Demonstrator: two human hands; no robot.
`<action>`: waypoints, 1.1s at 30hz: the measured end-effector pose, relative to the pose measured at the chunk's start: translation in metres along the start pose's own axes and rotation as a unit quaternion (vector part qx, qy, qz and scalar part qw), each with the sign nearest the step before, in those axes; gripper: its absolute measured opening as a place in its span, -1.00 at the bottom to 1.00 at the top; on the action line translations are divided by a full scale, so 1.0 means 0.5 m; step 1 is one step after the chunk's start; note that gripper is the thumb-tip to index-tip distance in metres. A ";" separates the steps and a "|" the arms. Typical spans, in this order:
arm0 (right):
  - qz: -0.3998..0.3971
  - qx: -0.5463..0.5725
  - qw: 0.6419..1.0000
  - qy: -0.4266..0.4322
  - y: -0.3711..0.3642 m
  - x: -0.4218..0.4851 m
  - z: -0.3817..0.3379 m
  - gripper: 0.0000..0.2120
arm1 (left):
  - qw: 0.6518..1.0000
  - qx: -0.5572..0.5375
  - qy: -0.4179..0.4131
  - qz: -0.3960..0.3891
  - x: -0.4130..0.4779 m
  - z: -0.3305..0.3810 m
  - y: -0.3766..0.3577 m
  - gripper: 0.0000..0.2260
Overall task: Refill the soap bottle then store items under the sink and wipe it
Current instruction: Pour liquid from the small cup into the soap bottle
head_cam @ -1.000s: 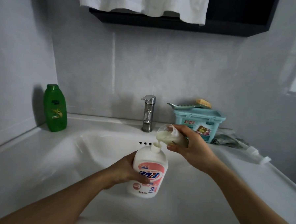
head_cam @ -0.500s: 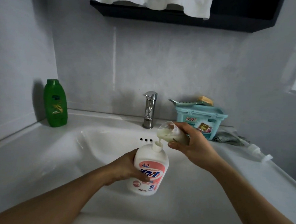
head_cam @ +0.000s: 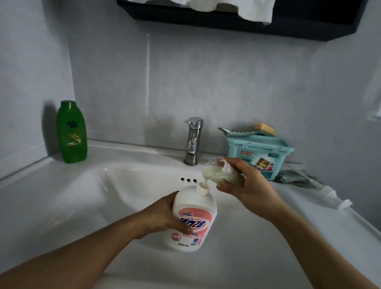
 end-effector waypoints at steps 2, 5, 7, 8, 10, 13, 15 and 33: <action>0.001 -0.004 1.000 0.002 0.000 0.000 -0.001 -0.47 | 1.000 0.001 0.001 0.000 0.000 0.000 0.000 -0.41; -0.001 -0.008 1.000 0.004 -0.001 -0.001 -0.004 -0.47 | 1.000 -0.001 0.001 -0.001 0.001 -0.001 -0.001 -0.40; -0.003 -0.008 1.000 0.006 -0.002 -0.001 -0.005 -0.48 | 1.000 0.001 0.001 -0.002 0.000 -0.002 -0.001 -0.40; -0.004 -0.008 1.000 0.007 -0.002 -0.001 -0.005 -0.48 | 1.000 0.002 0.002 -0.002 0.001 -0.002 0.000 -0.40; -0.003 -0.006 1.000 0.006 -0.003 -0.001 -0.004 -0.48 | 1.000 0.004 0.003 0.001 0.002 -0.004 0.000 -0.40; -0.004 -0.005 1.000 0.001 -0.003 0.001 -0.003 -0.48 | 1.000 0.005 0.005 0.002 0.002 -0.005 0.000 -0.40; -0.004 -0.006 1.000 0.001 -0.002 0.001 -0.002 -0.48 | 1.000 0.004 0.005 0.003 0.003 -0.005 0.000 -0.40; -0.006 -0.008 1.000 -0.002 -0.004 -0.001 -0.004 -0.47 | 1.000 0.007 0.008 0.004 0.005 -0.011 0.000 -0.39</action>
Point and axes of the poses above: each hand's wrist, its own x-axis towards the middle knuckle, its own y-axis out of the back of the hand, z = x × y, the point moved 5 cm from there along x, towards the middle knuckle, and after that the axes turned 15 degrees about x, right-handed, at the moved point
